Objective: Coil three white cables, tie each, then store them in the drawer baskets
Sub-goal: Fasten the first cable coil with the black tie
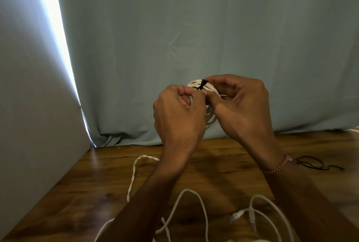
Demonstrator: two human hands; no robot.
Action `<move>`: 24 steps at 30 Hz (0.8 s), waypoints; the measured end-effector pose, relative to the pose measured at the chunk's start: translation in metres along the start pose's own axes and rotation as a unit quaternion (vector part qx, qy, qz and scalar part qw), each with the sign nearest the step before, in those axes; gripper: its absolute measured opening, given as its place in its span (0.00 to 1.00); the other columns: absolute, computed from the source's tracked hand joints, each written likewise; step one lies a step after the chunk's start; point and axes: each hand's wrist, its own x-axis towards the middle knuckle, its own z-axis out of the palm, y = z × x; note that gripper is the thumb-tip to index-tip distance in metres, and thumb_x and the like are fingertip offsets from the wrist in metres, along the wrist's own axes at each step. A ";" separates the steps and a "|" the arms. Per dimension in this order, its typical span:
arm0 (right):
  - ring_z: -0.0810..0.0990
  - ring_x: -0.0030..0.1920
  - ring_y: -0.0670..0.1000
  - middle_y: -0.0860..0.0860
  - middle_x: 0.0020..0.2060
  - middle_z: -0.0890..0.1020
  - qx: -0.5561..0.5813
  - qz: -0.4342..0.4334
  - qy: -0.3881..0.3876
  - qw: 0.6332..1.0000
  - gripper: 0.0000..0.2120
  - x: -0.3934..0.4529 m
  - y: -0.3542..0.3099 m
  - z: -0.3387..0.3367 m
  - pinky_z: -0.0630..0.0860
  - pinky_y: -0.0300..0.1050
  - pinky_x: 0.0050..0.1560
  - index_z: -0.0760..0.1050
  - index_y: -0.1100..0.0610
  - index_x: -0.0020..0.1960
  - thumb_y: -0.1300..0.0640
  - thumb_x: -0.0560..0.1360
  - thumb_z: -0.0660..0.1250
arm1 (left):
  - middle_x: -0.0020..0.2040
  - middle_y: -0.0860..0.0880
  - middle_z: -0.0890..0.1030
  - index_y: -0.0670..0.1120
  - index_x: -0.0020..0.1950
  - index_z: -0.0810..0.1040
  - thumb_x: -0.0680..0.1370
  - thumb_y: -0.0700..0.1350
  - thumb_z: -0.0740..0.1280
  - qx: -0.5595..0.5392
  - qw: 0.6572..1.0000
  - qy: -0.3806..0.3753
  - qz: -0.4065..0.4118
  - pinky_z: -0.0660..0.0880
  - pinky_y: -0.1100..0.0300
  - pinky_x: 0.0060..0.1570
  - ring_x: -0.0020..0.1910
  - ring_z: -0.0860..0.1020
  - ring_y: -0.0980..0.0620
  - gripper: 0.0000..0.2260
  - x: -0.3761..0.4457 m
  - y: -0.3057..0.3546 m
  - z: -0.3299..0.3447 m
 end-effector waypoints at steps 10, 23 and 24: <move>0.86 0.39 0.42 0.46 0.44 0.87 -0.043 0.041 -0.049 0.997 0.16 0.006 -0.001 -0.006 0.85 0.43 0.41 0.80 0.52 0.58 0.55 0.72 0.78 | 0.34 0.55 0.84 0.52 0.43 0.84 0.77 0.47 0.73 -0.028 0.998 -0.046 -0.034 0.82 0.55 0.38 0.34 0.82 0.59 0.03 0.006 0.001 -0.010; 0.86 0.40 0.41 0.46 0.45 0.87 -0.068 0.055 -0.101 0.991 0.16 0.001 -0.005 -0.007 0.84 0.41 0.43 0.78 0.52 0.59 0.56 0.74 0.76 | 0.33 0.51 0.85 0.48 0.44 0.85 0.81 0.46 0.69 0.013 0.977 -0.214 -0.004 0.75 0.64 0.28 0.22 0.76 0.56 0.08 0.027 -0.004 -0.029; 0.86 0.41 0.40 0.46 0.45 0.87 -0.066 0.057 -0.105 0.991 0.16 0.001 -0.005 -0.007 0.84 0.41 0.43 0.78 0.52 0.60 0.56 0.74 0.76 | 0.33 0.50 0.85 0.47 0.45 0.85 0.81 0.45 0.68 0.008 0.974 -0.226 0.001 0.75 0.63 0.28 0.22 0.77 0.54 0.09 0.028 -0.004 -0.030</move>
